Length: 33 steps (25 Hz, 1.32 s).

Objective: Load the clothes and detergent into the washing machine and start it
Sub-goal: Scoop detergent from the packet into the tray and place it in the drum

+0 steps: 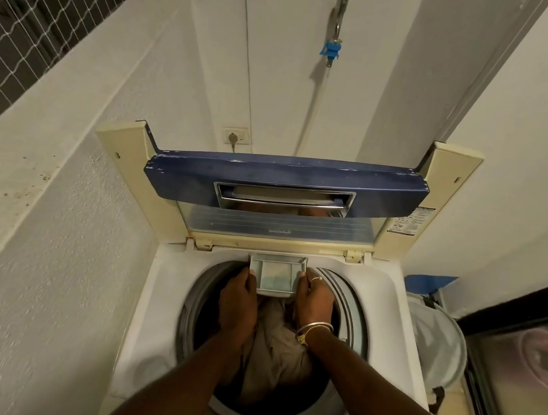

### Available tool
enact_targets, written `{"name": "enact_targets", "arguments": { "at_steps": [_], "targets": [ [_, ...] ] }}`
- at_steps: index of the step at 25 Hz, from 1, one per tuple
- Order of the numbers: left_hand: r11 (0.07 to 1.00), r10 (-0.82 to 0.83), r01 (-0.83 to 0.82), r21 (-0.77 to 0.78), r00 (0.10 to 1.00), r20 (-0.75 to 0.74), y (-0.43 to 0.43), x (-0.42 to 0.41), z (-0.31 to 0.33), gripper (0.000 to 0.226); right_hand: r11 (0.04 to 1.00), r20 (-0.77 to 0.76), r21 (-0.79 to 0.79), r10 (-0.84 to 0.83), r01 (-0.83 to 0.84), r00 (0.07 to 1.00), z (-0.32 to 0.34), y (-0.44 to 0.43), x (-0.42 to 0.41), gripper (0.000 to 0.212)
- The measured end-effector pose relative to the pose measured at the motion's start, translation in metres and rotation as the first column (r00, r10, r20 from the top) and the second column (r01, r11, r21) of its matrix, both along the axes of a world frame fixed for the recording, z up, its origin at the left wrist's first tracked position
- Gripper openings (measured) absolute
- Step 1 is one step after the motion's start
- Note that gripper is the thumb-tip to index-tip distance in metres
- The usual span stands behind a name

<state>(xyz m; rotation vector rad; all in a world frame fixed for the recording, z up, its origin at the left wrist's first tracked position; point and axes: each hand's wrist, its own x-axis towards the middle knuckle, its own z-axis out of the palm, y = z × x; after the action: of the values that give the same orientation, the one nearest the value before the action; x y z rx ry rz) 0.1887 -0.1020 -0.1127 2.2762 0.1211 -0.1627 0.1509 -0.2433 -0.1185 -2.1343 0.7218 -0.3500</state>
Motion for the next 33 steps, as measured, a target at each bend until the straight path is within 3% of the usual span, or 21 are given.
{"name": "enact_targets", "arguments": {
  "at_steps": [15, 24, 33],
  "targets": [
    [0.999, 0.003, -0.007, -0.050, 0.997, -0.076, 0.002, 0.015, 0.009, 0.040, 1.000, -0.159, -0.026, -0.009, 0.005, 0.987, 0.019, -0.003, 0.014, 0.032],
    [0.999, -0.007, 0.011, 0.051, 0.998, -0.062, 0.002, 0.015, 0.012, 0.040, 0.999, -0.151, -0.037, 0.004, -0.010, 0.989, 0.025, -0.001, 0.012, 0.033],
    [0.998, -0.045, 0.049, 0.030, 0.993, -0.108, 0.005, 0.022, 0.020, 0.039, 0.999, -0.176, -0.045, 0.018, -0.027, 0.984, 0.033, -0.001, 0.015, 0.034]
  ]
}}
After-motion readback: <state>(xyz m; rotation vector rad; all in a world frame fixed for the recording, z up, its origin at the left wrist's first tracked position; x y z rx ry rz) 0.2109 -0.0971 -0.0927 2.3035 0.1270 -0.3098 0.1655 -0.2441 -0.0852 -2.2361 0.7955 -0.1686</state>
